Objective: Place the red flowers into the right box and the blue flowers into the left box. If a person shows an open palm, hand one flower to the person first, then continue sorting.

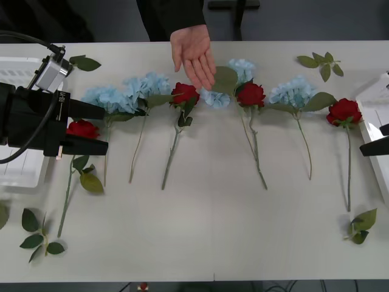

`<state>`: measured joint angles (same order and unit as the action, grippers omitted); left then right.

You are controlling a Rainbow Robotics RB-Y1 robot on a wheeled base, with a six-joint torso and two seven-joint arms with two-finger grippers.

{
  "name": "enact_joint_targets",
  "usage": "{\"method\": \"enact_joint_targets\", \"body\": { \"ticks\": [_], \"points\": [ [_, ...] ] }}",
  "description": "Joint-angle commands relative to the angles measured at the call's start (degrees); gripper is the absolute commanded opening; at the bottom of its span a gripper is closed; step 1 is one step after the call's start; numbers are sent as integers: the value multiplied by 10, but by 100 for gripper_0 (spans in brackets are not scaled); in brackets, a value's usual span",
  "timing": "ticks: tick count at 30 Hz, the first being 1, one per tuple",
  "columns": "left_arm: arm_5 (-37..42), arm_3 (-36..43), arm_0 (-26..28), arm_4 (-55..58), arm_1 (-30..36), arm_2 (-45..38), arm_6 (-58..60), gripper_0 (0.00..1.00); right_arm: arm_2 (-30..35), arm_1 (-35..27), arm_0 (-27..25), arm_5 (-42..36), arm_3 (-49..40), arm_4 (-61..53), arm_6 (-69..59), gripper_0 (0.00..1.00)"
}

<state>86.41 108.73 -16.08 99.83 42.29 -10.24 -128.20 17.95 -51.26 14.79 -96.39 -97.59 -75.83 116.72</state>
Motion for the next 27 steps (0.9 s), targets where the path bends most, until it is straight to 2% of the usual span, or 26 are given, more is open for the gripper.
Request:
{"method": "enact_joint_targets", "body": {
  "ticks": [1, 5, 10, 18, 27],
  "points": [
    [-7, 1, 8, 2, 0, 1, 22, 100, -37, -28, 25, 14, -2, 46, -149, 100],
    [-7, 2, 8, 2, 0, 1, 23, 100, -61, -31, 36, 30, -1, 104, -259, 100],
    [-7, 2, 8, 1, 0, 1, 22, 100, -106, -31, 69, 54, 40, 159, -330, 100],
    [-7, 2, 7, 1, 0, 1, 22, 100, -196, -31, 140, 160, 190, 172, -328, 100],
    [-7, 2, 8, 1, 0, 1, 22, 100, -289, -30, 161, 258, 262, 178, -330, 100]
  ]
}}
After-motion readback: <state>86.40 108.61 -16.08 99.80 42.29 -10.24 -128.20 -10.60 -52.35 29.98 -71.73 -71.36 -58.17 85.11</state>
